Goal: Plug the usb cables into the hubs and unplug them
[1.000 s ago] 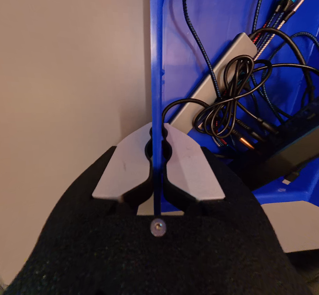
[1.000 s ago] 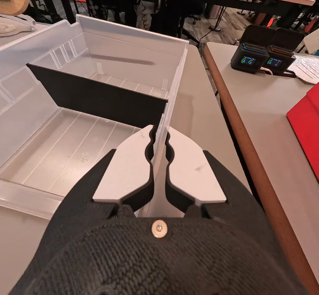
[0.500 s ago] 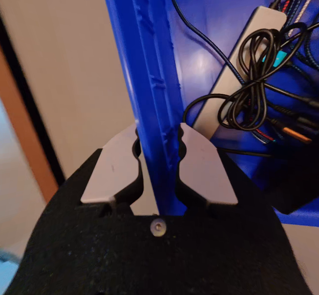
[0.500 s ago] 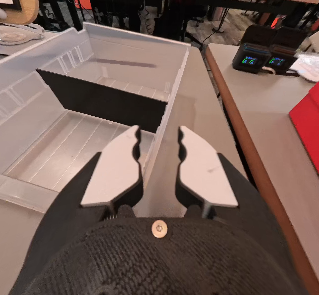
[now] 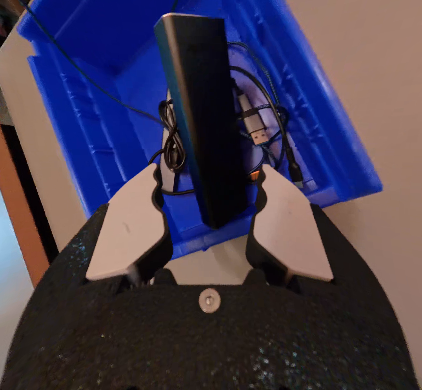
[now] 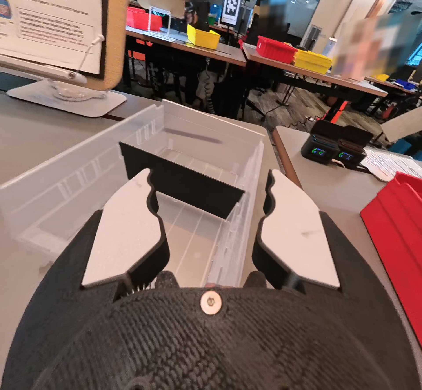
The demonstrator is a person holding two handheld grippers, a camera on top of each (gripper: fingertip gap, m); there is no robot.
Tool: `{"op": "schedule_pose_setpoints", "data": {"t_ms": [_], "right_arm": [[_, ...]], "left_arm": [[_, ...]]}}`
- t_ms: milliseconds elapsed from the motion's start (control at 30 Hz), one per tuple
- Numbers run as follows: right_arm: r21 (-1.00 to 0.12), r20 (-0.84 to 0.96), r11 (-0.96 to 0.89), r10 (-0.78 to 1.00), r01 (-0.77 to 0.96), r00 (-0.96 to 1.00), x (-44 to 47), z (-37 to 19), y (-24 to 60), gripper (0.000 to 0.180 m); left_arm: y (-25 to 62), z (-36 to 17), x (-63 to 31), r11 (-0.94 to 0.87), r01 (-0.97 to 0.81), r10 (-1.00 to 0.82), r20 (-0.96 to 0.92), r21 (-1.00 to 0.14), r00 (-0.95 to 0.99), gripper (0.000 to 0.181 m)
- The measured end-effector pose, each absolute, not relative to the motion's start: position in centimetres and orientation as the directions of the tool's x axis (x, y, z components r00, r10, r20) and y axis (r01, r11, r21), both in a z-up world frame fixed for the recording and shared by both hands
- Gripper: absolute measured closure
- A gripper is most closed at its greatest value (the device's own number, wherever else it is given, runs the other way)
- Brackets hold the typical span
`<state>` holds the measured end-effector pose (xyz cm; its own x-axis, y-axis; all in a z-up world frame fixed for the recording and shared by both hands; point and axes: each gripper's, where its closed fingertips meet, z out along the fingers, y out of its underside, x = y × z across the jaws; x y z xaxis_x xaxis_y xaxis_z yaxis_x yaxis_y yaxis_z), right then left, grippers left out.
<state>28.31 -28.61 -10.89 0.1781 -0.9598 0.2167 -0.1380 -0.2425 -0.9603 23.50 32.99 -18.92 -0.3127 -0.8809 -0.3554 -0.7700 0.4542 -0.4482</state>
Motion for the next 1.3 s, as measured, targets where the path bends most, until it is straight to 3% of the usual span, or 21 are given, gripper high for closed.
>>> {"op": "schedule_pose_setpoints", "data": {"t_ms": [267,567,733,967,1300], "right_arm": [[-0.956,0.224,-0.266,-0.936,-0.127,0.27,28.1,-11.2,-25.4,0.09],[-0.96,0.195,-0.247,-0.927,-0.13,0.321,28.2,-11.7,-24.0,0.091],[-0.966,0.167,-0.221,-0.929,-0.132,0.33,28.2,-11.8,-24.0,0.092],[-0.968,0.165,-0.218,-0.924,-0.121,0.345,28.1,-11.4,-23.6,0.095],[-0.965,0.185,-0.246,-0.881,-0.089,0.436,27.3,-11.1,-19.9,0.097]], "left_arm": [[33.6,-22.2,24.5,0.479,-0.846,-0.805,-0.501,-0.234,-0.318,0.106],[35.1,-23.7,25.9,0.428,-0.884,-0.737,-0.639,-0.189,-0.22,0.103],[35.4,-23.4,26.5,0.531,-0.829,-0.654,-0.707,-0.175,-0.269,0.112],[34.1,-20.2,26.5,0.518,-0.765,-0.785,-0.569,-0.383,-0.247,0.114],[31.9,-14.6,25.7,0.138,-0.631,-0.986,-0.045,-0.764,-0.162,0.117]]}}
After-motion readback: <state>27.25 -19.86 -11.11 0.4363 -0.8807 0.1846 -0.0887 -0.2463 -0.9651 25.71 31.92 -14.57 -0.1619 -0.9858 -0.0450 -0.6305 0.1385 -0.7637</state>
